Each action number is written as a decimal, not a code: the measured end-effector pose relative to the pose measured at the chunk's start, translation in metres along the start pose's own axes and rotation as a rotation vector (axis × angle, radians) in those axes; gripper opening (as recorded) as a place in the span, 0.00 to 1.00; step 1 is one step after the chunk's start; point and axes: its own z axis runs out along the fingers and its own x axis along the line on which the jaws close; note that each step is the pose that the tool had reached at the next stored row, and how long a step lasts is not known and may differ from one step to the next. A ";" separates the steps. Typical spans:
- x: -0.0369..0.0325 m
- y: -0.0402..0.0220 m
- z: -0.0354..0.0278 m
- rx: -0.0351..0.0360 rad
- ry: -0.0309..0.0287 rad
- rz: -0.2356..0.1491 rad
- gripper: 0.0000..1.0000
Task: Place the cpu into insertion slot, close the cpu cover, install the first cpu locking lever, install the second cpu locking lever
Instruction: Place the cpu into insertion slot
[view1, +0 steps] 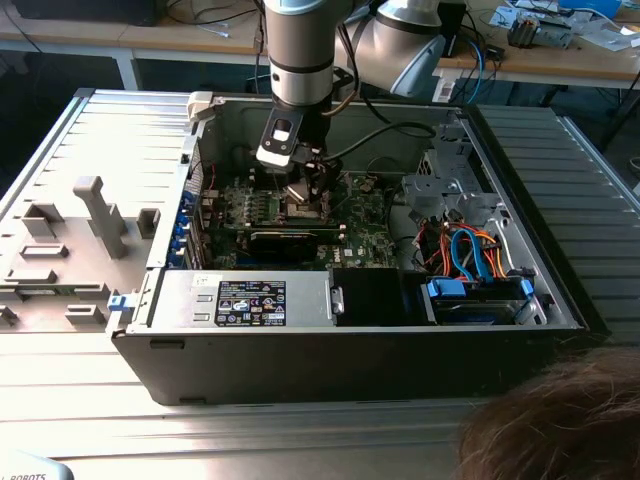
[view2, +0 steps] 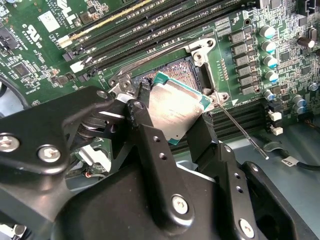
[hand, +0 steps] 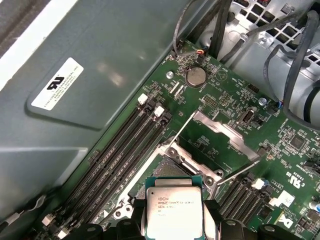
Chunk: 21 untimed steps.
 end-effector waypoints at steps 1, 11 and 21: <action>0.0000 0.0000 0.0000 0.0000 -0.0001 0.002 0.54; 0.0000 -0.0001 0.0006 -0.0003 -0.0015 0.018 0.54; 0.0000 -0.0001 0.0012 -0.0008 -0.0034 0.041 0.54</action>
